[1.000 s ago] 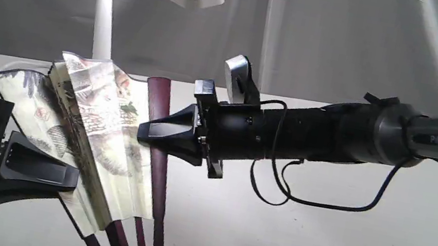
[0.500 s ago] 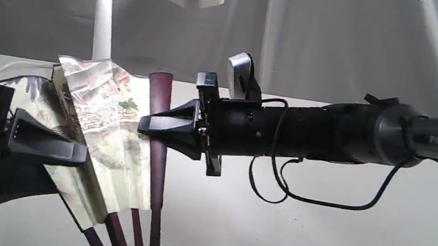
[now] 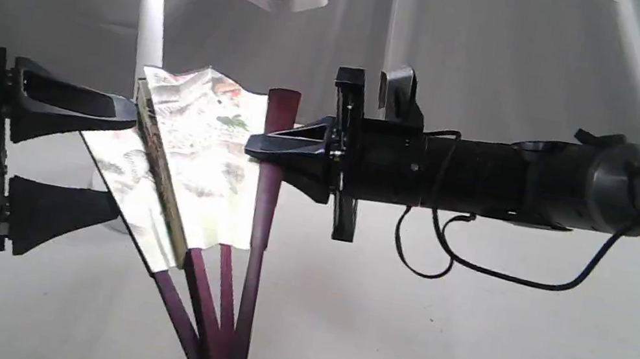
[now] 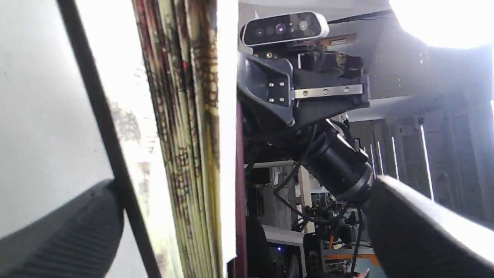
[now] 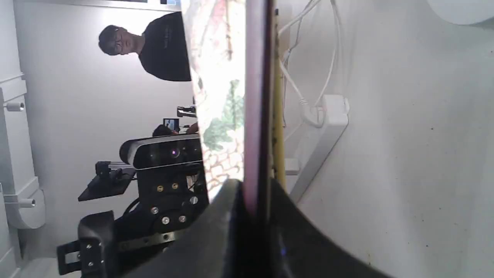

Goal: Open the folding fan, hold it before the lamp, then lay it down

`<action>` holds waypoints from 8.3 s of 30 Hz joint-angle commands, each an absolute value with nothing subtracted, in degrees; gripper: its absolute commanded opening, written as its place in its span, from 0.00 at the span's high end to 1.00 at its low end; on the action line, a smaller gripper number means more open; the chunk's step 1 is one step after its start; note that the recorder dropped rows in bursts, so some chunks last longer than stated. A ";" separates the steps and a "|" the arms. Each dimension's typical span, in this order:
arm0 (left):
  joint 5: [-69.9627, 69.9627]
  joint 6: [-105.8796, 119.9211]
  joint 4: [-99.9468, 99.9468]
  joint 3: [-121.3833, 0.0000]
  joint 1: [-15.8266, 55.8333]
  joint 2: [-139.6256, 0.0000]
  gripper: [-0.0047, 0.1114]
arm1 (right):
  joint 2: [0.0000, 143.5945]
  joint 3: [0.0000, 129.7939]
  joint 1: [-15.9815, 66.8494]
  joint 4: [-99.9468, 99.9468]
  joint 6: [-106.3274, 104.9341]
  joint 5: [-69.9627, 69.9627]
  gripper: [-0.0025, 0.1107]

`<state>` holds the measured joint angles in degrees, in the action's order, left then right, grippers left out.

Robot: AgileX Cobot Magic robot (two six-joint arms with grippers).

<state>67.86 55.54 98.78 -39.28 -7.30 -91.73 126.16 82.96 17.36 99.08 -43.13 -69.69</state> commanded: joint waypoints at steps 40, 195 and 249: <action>46.52 52.61 99.95 -45.43 -7.33 -91.35 0.55 | 125.45 82.74 18.95 99.95 -40.66 -69.96 0.98; 36.87 32.74 83.53 -16.67 -9.39 -45.93 0.96 | 122.25 82.74 2.79 99.95 -38.67 -69.96 0.98; 34.61 26.01 79.89 -13.32 -9.39 -39.16 0.96 | 122.25 82.74 -11.52 99.95 -37.14 -65.81 0.98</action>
